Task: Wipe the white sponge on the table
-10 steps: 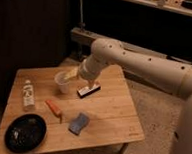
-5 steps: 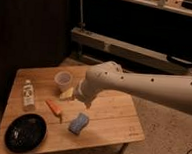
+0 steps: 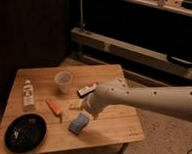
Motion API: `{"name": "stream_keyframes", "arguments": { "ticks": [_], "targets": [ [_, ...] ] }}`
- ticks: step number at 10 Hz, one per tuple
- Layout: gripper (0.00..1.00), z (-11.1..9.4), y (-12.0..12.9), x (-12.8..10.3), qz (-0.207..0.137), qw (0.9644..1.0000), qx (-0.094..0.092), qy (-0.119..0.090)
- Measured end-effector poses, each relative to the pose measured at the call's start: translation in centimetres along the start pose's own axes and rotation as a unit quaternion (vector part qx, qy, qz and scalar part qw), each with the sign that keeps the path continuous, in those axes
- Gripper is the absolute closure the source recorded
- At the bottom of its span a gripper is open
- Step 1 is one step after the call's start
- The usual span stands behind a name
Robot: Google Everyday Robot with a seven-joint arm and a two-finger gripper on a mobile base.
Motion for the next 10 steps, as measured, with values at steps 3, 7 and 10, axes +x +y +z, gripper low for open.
{"name": "stream_keyframes", "arguments": {
  "ticks": [3, 7, 10],
  "targets": [
    [0.2, 1.8, -0.8, -1.3, 0.021, 0.9995, -0.008, 0.025],
    [0.2, 3.1, 0.4, -2.1, 0.033, 0.997, 0.043, 0.054],
    [0.2, 4.1, -0.6, -1.7, 0.046, 0.9947, 0.062, 0.068]
  ]
}}
